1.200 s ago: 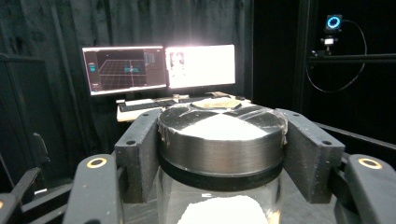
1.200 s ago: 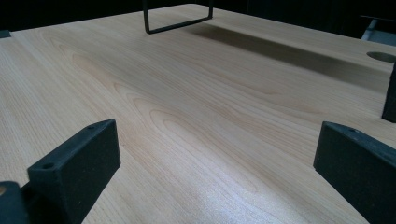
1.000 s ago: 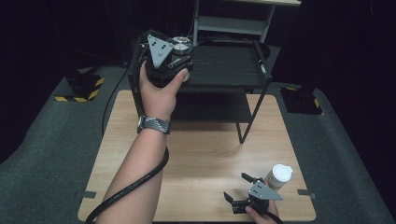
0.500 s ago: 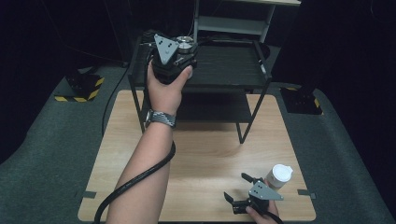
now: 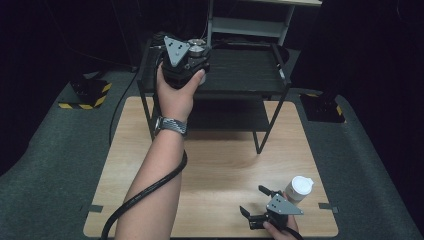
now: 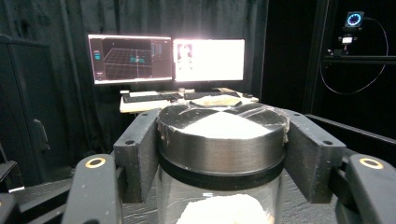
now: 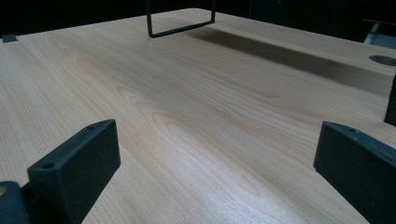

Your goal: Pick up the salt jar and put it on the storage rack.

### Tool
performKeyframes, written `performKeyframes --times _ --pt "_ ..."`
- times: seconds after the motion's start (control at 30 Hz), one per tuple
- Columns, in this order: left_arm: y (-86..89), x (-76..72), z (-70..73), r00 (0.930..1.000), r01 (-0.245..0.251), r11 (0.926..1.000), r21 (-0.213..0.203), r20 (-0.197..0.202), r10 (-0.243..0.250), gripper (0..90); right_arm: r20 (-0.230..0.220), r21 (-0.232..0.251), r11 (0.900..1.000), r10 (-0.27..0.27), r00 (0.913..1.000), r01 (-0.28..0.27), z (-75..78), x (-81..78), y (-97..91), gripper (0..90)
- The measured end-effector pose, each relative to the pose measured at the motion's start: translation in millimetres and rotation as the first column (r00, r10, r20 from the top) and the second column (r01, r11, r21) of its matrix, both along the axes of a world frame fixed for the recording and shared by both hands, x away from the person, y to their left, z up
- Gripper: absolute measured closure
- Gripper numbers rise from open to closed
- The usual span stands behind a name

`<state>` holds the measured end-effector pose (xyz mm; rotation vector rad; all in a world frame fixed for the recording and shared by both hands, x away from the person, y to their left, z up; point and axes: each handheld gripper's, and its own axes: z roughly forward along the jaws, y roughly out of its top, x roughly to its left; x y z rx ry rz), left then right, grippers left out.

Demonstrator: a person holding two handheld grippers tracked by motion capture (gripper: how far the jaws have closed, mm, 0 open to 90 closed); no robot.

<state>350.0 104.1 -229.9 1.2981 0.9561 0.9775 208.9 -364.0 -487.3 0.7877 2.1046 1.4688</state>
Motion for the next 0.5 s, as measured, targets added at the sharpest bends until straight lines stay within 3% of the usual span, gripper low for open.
performKeyframes --times 0.33,0.5 --pt "-0.9 -2.0 -3.2 1.0000 -0.005 1.0000 -0.003 0.006 0.005 33.9 -0.001 -0.004 1.0000 0.004 1.0000 -0.004 0.5 0.5 0.3 0.2" --pt "1.2 -4.2 -7.1 1.0000 -0.005 0.9999 -0.015 -0.008 0.005 27.4 0.002 -0.003 1.0000 0.003 1.0000 -0.003 0.2 -0.2 0.3 0.2"
